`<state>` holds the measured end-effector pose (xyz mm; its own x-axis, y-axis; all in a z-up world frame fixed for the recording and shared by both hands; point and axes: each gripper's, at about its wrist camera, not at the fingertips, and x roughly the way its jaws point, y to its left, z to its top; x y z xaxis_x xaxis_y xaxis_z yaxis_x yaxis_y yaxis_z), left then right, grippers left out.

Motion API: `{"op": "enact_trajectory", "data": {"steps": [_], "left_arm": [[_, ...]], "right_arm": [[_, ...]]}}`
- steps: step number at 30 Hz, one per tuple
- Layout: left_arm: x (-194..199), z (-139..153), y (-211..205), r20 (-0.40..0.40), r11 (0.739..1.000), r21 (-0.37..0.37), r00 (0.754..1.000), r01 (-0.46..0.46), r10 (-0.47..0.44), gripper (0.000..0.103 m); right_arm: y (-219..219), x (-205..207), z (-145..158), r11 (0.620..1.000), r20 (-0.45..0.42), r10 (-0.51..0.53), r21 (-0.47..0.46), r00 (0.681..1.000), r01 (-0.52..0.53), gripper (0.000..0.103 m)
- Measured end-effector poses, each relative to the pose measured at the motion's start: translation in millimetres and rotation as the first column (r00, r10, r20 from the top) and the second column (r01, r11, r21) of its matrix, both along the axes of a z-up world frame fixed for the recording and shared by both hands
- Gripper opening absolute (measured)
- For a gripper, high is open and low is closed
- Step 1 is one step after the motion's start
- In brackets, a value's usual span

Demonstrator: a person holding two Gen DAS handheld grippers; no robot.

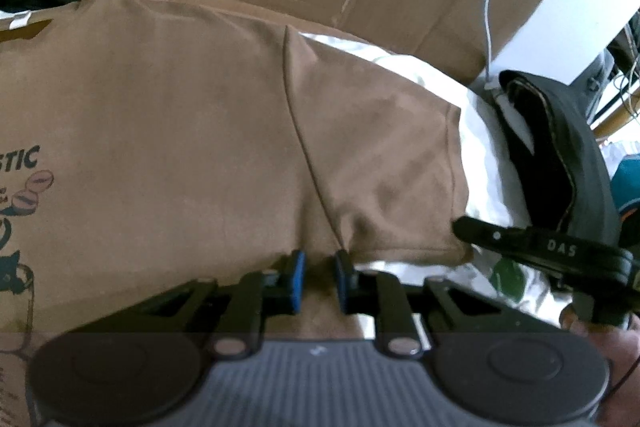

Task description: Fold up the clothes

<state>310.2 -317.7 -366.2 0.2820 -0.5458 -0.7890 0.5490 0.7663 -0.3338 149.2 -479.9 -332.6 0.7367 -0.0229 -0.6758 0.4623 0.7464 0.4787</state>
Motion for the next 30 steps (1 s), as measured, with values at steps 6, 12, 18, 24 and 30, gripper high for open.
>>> {"op": "enact_trajectory", "data": {"steps": [6, 12, 18, 24, 30], "left_arm": [[-1, 17, -2, 0.047, 1.0, 0.017, 0.999, 0.007, -0.008, 0.018], [1, 14, -9, 0.052, 1.0, 0.01, 0.999, -0.004, 0.004, 0.017], [1, -3, -17, 0.043, 0.999, 0.043, 0.999, -0.006, 0.005, 0.017], [2, 0, -17, 0.042, 0.998, 0.055, 0.999, 0.006, -0.008, 0.017], [-3, 10, -20, 0.077, 0.994, 0.084, 0.994, 0.075, -0.082, 0.017]], "right_arm": [[-12, -8, 5, 0.999, -0.009, -0.046, 0.005, 0.999, 0.046, 0.0], [-9, -3, 7, 0.998, -0.008, -0.004, 0.064, 1.0, 0.005, 0.015], [-7, -3, -2, 0.996, 0.009, -0.006, 0.093, 1.0, 0.006, 0.035], [-11, -5, -9, 0.994, 0.027, 0.014, 0.111, 1.0, -0.017, 0.005], [-14, -11, 2, 0.996, 0.021, -0.019, 0.086, 1.0, 0.017, 0.004]]}}
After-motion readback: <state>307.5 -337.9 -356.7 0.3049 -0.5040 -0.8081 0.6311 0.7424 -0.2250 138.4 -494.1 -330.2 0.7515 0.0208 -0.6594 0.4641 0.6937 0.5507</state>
